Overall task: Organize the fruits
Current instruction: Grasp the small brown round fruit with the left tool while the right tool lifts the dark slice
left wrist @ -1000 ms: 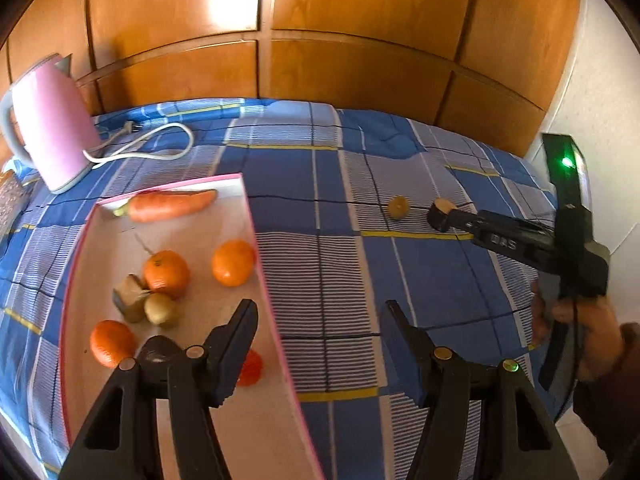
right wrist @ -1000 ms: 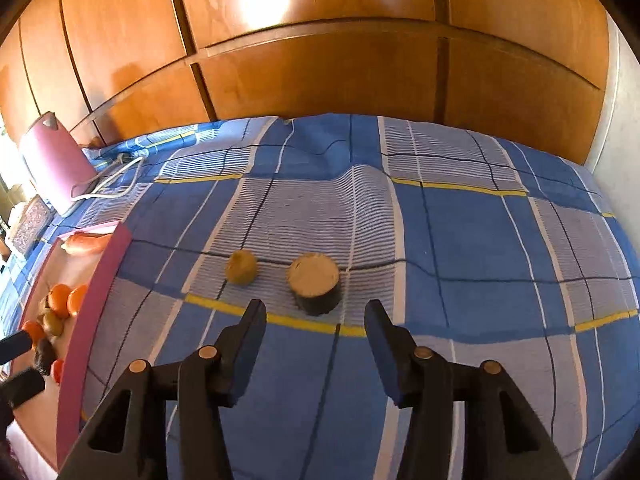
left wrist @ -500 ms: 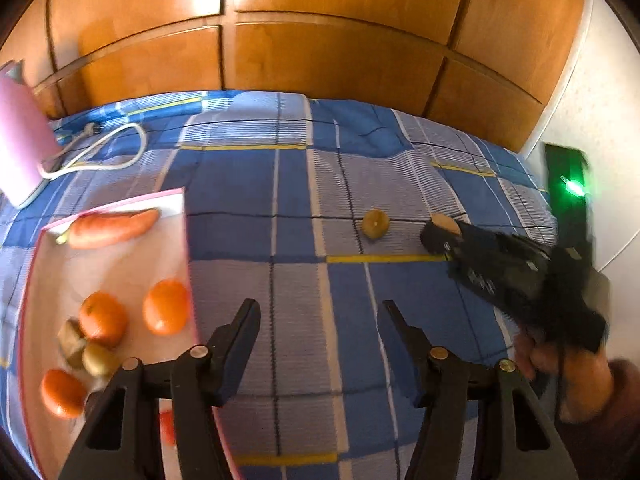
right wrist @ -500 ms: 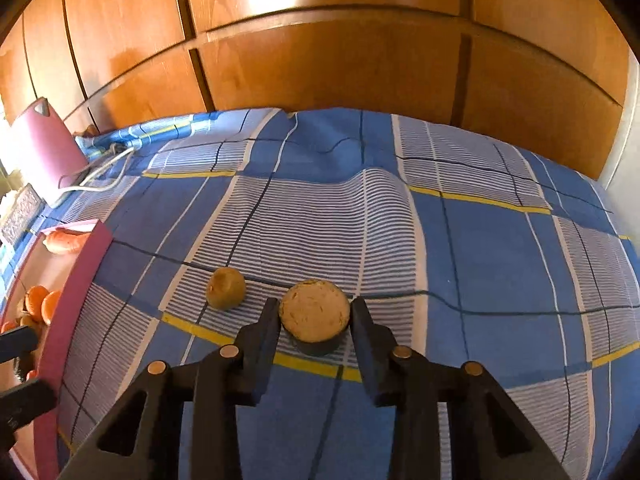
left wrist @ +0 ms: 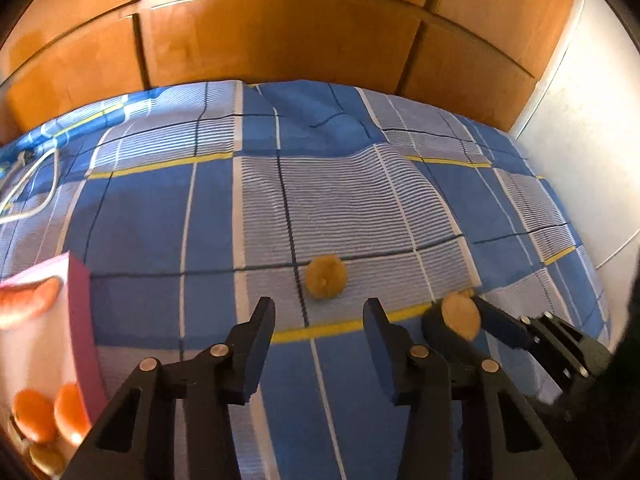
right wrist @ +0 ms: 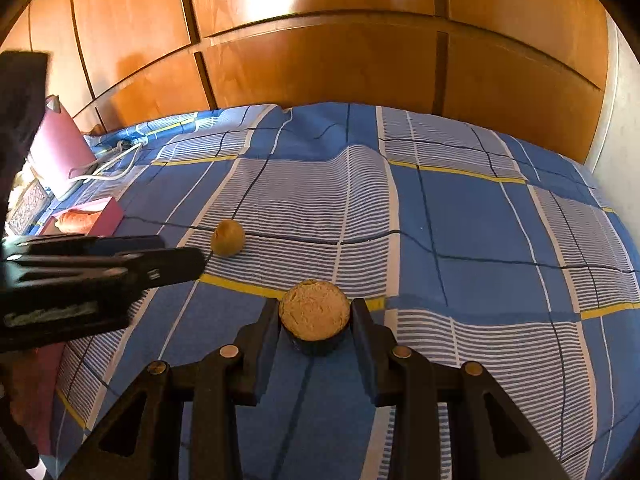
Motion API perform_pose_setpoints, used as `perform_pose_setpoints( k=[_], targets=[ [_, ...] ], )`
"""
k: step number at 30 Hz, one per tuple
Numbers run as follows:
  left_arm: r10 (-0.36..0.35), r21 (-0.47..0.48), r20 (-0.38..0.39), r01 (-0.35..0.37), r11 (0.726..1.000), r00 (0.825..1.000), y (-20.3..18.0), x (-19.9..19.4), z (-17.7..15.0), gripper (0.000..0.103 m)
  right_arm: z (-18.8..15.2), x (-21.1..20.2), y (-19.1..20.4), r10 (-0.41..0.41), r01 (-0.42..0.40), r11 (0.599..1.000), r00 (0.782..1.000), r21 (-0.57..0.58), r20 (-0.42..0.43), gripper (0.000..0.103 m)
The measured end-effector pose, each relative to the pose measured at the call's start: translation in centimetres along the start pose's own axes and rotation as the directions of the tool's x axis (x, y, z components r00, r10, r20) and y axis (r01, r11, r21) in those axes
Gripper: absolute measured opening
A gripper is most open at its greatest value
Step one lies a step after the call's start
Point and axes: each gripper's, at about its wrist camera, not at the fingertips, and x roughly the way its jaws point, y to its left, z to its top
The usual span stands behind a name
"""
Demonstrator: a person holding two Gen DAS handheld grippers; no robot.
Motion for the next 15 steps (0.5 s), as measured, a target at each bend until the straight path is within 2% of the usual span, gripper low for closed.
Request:
perform_pose_setpoints(
  k=[5, 7, 15],
  targets=[
    [0.014, 0.010, -0.036, -0.013, 1.000, 0.999, -0.5, 2.8, 1.2, 0.032, 0.0, 0.0, -0.2, 0.010, -0.010, 1.000, 1.000, 0.011, 0.004, 0.036],
    [0.046, 0.031, -0.012, -0.046, 0.998, 0.999, -0.8, 3.2, 1.4, 0.025, 0.0, 0.0, -0.2, 0.010, -0.010, 1.000, 1.000, 0.011, 0.005, 0.036],
    [0.045, 0.018, 0.030, -0.046, 0.999, 0.999, -0.5, 0.4, 0.2, 0.025, -0.2, 0.0, -0.1, 0.007, -0.007, 1.000, 1.000, 0.008, 0.007, 0.036]
  ],
)
